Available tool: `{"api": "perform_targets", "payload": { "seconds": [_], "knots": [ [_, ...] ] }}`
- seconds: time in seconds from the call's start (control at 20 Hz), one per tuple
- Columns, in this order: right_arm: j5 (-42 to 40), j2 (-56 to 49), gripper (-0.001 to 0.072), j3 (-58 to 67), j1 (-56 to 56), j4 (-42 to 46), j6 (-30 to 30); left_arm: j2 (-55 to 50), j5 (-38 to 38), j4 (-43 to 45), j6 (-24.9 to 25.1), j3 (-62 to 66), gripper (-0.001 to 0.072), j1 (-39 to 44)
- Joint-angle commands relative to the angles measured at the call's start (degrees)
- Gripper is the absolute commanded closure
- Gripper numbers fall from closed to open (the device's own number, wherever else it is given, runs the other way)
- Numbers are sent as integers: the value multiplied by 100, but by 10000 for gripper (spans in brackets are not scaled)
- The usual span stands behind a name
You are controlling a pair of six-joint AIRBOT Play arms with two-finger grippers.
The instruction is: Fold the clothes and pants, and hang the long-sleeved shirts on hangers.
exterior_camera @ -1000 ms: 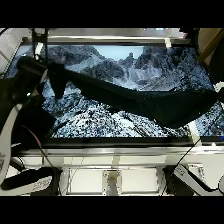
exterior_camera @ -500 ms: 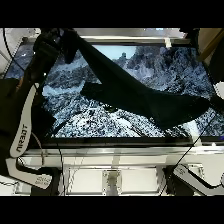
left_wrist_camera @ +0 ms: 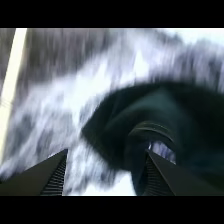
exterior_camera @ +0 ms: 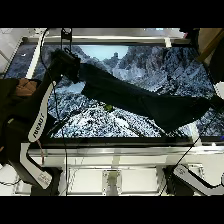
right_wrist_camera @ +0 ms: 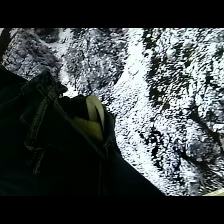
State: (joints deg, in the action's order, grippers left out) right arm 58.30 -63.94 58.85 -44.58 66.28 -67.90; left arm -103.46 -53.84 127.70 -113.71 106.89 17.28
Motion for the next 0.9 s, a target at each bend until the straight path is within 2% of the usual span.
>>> {"api": "perform_targets", "payload": {
  "seconds": [0.0,0.05,0.1,0.15,0.3,0.6,0.7,0.85],
  "knots": [
    [184,-2,657,-2,-4,-2,4,66,-1908,-522,190,11,160,94],
    [236,-4,605,-2,-4,-2,4,59,-2262,-914,199,-17,162,96],
    [308,-2,477,-2,-4,-7,4,59,-2448,-1270,238,-105,162,131],
    [396,-4,379,-2,-2,-2,4,59,-2588,-1624,234,-232,163,177],
    [595,-4,364,-2,-2,-2,271,28,-2590,-2400,372,-614,163,396],
    [688,-4,363,-2,-2,-2,605,-551,-2949,-2599,245,-654,163,629],
    [723,-4,363,-2,-2,-4,623,-625,-2627,-2653,-304,-654,164,625],
    [772,-4,363,-2,-2,-2,629,-629,-1908,-3307,-337,-654,163,625]
  ]
}}
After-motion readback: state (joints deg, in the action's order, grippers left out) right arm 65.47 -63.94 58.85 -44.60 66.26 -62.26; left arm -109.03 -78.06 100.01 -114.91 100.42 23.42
